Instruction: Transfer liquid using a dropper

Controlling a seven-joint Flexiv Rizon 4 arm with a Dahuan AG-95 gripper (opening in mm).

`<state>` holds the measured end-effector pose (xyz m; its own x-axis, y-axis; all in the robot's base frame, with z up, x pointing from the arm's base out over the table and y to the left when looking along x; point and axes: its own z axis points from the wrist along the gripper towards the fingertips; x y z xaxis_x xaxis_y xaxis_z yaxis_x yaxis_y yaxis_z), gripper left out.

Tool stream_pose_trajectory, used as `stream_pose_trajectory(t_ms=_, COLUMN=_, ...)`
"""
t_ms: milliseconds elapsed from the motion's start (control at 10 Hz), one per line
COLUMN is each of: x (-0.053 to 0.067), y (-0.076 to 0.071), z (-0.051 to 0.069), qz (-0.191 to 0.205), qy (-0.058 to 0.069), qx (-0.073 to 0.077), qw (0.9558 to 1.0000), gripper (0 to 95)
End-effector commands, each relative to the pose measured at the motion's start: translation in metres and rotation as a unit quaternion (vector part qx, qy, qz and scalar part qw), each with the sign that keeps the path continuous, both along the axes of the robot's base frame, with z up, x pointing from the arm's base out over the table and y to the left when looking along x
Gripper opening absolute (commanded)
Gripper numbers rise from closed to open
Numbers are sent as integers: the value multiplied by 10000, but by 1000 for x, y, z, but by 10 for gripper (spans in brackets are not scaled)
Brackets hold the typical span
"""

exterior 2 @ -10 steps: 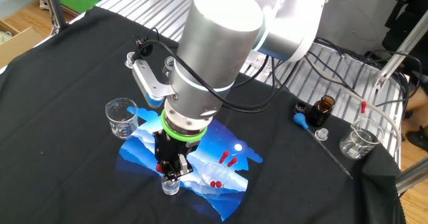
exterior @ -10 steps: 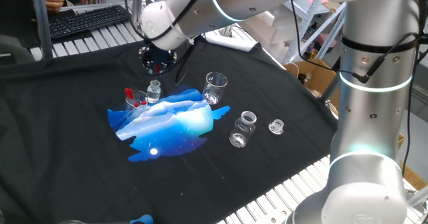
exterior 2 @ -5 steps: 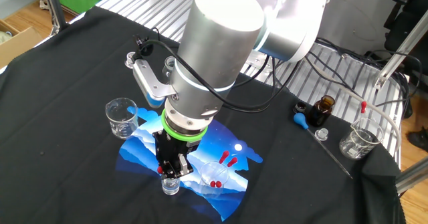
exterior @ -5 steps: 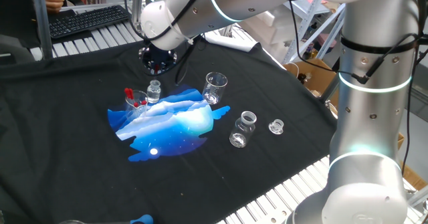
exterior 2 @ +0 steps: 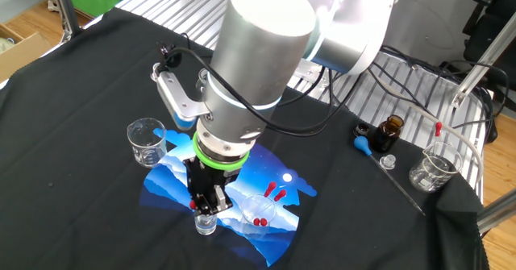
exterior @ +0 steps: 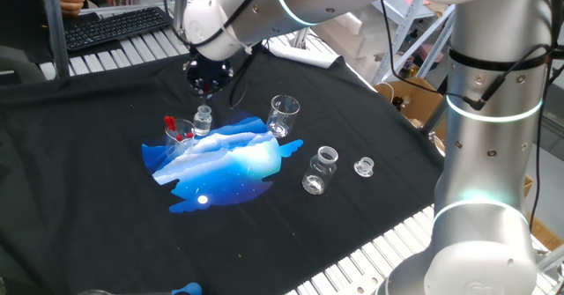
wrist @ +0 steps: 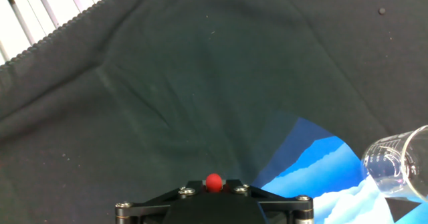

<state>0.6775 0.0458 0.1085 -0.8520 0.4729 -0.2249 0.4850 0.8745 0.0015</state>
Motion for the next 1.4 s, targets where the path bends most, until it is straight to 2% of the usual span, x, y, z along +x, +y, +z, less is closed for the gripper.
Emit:
stream_pose_trajectory(t_ms=100, x=-1, y=1, z=4, qz=17, qy=43, qx=-5, qw=10000, gripper=0)
stream_pose_trajectory(t_ms=700, x=1, y=-3, z=28, qz=107, qy=124, qx=-3, qw=9999, gripper=0)
stream_pose_trajectory(t_ms=800, x=1, y=-4, z=39, qz=100, qy=184, qx=-17, qw=9998, gripper=0)
stream_pose_trajectory(t_ms=1000, x=0, y=-6, z=54, qz=121, qy=237, qx=-21, qw=9996, gripper=0)
stream_pose_trajectory(t_ms=1400, x=-2, y=-11, z=76, qz=154, qy=275, qx=-38, qw=9995, gripper=0)
